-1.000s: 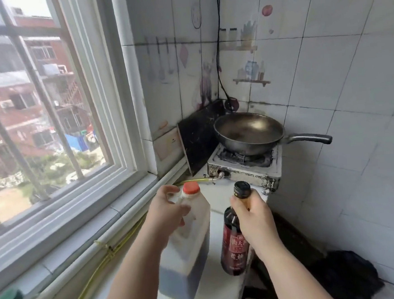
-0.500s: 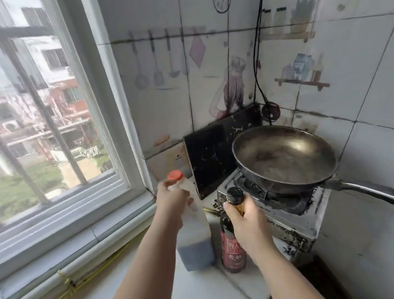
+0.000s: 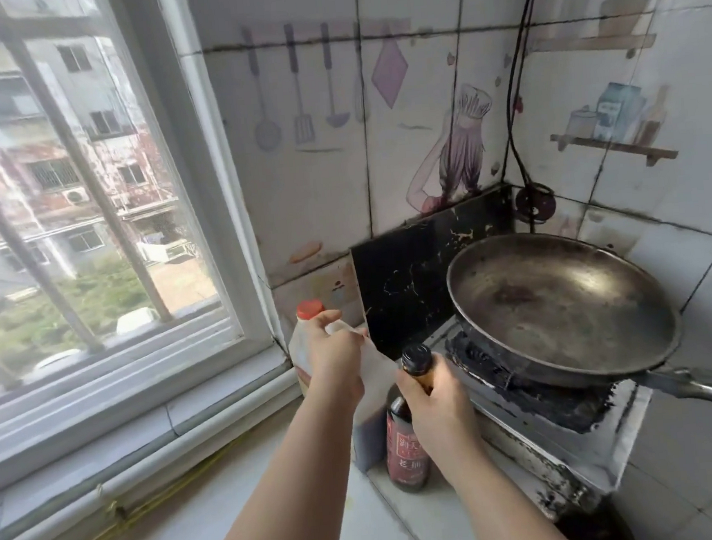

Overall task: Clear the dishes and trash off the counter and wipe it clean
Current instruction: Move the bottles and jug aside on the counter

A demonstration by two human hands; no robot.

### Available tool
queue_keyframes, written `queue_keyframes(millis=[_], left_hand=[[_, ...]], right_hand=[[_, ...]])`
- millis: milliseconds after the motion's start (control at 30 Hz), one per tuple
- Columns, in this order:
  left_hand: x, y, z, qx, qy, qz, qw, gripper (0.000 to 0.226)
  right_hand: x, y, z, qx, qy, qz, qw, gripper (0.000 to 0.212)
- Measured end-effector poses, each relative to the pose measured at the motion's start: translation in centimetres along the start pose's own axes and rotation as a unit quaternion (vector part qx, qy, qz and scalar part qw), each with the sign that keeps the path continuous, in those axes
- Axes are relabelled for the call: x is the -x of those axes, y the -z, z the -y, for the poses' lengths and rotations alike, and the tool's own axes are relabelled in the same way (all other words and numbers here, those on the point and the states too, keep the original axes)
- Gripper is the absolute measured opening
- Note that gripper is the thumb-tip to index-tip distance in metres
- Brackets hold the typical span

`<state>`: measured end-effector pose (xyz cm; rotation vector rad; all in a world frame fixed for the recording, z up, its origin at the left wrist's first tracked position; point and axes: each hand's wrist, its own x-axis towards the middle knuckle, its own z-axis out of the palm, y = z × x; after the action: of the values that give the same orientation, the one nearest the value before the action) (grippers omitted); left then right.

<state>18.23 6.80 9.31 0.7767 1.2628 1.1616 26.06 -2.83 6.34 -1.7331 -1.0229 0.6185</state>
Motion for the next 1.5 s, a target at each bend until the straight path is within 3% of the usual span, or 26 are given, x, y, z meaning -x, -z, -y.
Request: queue_keyframes(millis=[333,533,633,700,800,867,967,1133,1300,1500], left_hand=[[1.7,1.1,0.3,-0.081,0.005,0.028,0.996,0.036],[2.6,3.7,0.7,-0.040,0.012,0.018,0.999,0.047],[3.3,5.7,0.9,-0.012,0.016,0.007,1.000,0.037],[4.0,7.4,0.9,0.014,0.011,-0.004,1.000,0.034],[5.4,10.5,0.7,0.042,0.006,-0.027,0.999,0.028],[6.2,13.1,0.4,0.058,0.004,-0.048,0.997,0.028],[7.8,17.8,-0.7,0.088,-0.005,-0.075,0.993,0.023],[11.5,27.2,-4.3,0.162,-0.054,-0.104,0.980,0.022],[15.2,39.2,-8.4,0.233,-0.121,-0.157,0.952,0.024],[17.4,50.4,-9.5,0.277,-0.117,-0.215,0.929,0.021]], right_hand=[[0.8,0.2,0.6,0.059,0.011,0.018,0.998,0.022],[1.4,0.4,0.8,0.067,0.008,0.023,0.997,0.016],[2.0,0.2,0.8,0.042,0.009,0.005,0.999,0.040],[2.6,0.0,1.2,0.051,0.072,-0.043,0.995,0.052],[3.9,-0.8,2.6,0.081,0.261,-0.122,0.954,0.040],[5.1,-2.0,4.2,0.085,0.320,-0.123,0.936,0.035],[7.4,-5.2,6.7,0.052,0.331,-0.062,0.940,0.031],[13.1,-12.8,9.1,0.062,0.280,0.102,0.953,0.021],[21.2,-21.6,12.3,0.073,0.248,0.277,0.925,0.029],[26.9,-29.8,14.9,0.058,0.213,0.342,0.914,0.048]])
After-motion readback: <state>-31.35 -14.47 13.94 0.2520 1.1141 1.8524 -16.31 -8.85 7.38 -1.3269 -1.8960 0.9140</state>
